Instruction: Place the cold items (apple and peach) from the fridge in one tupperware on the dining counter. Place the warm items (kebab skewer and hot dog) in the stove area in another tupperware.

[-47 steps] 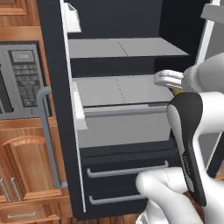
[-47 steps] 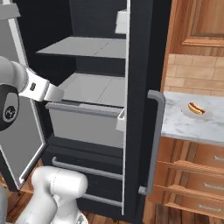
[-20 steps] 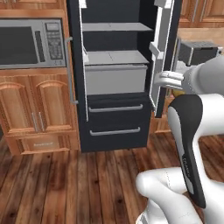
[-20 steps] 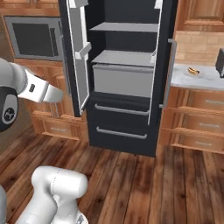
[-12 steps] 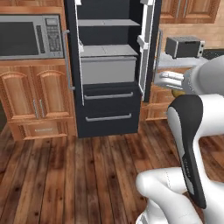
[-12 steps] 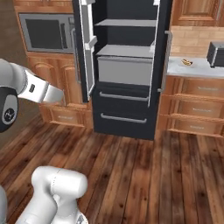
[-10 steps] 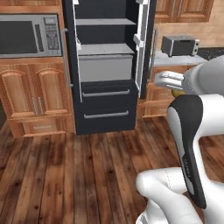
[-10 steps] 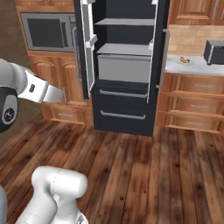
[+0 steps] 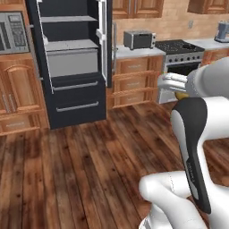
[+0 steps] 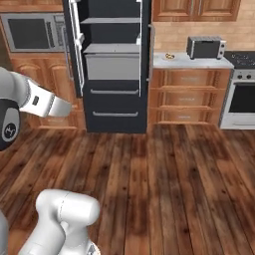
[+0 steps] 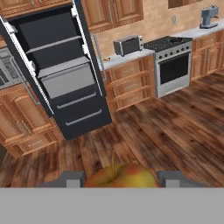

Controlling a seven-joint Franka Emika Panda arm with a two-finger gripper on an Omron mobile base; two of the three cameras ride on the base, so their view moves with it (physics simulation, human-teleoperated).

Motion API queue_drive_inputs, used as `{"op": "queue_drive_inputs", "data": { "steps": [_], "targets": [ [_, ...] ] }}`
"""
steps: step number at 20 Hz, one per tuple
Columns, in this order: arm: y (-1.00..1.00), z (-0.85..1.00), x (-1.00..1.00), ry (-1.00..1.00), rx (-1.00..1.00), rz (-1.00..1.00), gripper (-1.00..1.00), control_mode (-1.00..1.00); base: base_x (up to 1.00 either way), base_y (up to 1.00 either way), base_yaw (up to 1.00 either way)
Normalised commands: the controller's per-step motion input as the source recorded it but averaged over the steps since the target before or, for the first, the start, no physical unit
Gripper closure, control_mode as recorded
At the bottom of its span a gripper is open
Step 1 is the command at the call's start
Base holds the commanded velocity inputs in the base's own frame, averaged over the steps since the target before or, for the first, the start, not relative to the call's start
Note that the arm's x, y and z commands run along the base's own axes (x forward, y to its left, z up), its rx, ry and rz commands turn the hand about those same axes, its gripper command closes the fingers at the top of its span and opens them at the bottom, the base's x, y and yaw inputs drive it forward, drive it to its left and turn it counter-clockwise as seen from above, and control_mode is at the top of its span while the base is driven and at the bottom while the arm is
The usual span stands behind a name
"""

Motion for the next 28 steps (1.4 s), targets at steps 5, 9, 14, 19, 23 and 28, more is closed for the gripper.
{"op": "queue_drive_inputs", "data": {
  "steps": [5,9,14,19,23,28],
  "targets": [
    [0.0,0.0,0.0,0.0,0.0,0.0,1.0,1.0,-1.0,-0.28,-0.39],
    [0.0,0.0,0.0,0.0,0.0,0.0,1.0,1.0,-1.0,-0.32,-0.37],
    [0.0,0.0,0.0,0.0,0.0,0.0,1.0,1.0,-1.0,-0.44,-0.32],
    [0.0,0.0,0.0,0.0,0.0,0.0,1.0,1.0,-0.95,-0.83,-0.28],
    [0.0,0.0,0.0,0.0,0.0,0.0,1.0,1.0,-0.73,-1.0,-0.26],
    [0.0,0.0,0.0,0.0,0.0,0.0,1.0,1.0,-0.48,-1.0,-0.22]
  ]
}}
